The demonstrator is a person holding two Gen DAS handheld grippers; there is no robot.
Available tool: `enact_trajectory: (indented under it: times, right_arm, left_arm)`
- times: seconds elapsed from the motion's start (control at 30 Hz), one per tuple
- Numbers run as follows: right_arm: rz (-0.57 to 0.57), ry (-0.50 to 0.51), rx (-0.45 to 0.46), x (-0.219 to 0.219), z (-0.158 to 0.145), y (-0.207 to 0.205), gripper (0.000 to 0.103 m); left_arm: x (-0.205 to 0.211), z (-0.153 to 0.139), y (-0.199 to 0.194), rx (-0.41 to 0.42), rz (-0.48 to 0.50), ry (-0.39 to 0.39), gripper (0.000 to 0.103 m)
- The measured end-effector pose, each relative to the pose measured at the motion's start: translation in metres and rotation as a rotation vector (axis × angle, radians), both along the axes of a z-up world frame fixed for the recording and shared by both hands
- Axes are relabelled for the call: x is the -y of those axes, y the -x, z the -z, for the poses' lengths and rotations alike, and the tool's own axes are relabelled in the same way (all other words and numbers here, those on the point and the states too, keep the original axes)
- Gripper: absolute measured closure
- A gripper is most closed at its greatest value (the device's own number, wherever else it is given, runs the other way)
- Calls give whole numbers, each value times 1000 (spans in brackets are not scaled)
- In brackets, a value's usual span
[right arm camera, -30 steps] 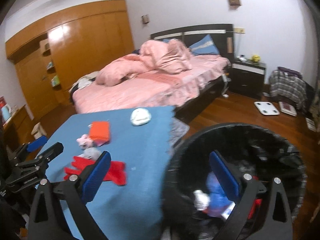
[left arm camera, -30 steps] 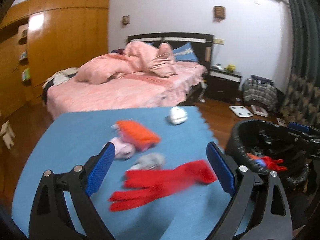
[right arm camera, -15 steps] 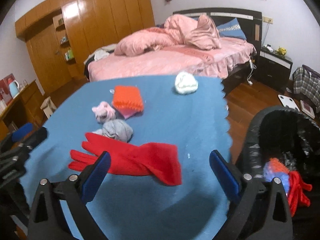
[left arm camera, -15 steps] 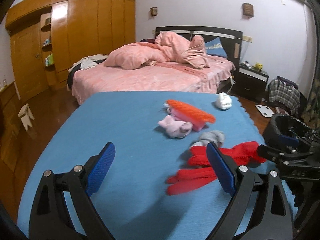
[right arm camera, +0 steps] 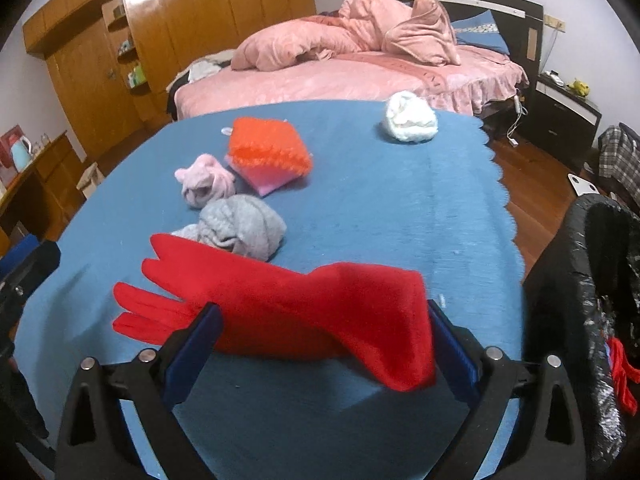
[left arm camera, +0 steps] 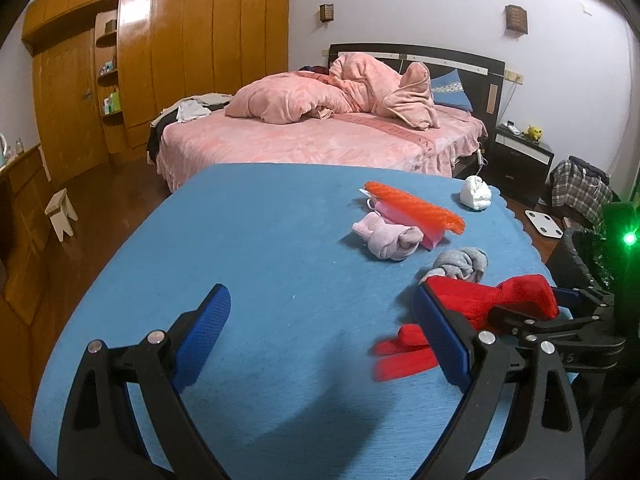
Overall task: Collect trash
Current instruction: 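Move both tools back over the table toward the remaining red glove, then grasp the red glove with the right tool while the left tool grasps the grey sock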
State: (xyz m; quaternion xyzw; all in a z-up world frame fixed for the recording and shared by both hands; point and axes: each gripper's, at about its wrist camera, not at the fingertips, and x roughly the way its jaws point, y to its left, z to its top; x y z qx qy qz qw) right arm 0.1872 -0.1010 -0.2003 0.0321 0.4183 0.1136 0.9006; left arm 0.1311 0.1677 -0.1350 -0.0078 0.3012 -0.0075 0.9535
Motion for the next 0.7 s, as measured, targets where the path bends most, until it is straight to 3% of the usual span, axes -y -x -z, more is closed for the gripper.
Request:
enact_trajectory:
  times: [0.07, 0.1, 0.37, 0.47, 0.7]
  right_arm:
    - [-21, 13, -14, -5, 3, 0, 24]
    - [-25, 20, -11, -7, 3, 1, 25]
    - [-69, -18, -10, -8, 1, 8, 77]
    - [-86, -32, -11, -7, 1, 9, 88]
    - [-93, -75, 35, 2, -16, 23, 90]
  left_arm:
    - [0, 1, 0, -2, -2, 0, 13]
    - [0, 1, -1, -3, -2, 0, 13]
    - [4, 2, 0, -6, 4, 8, 13]
    - [7, 2, 1, -5, 9, 7, 13]
    - [14, -2, 3, 1, 21, 5, 13]
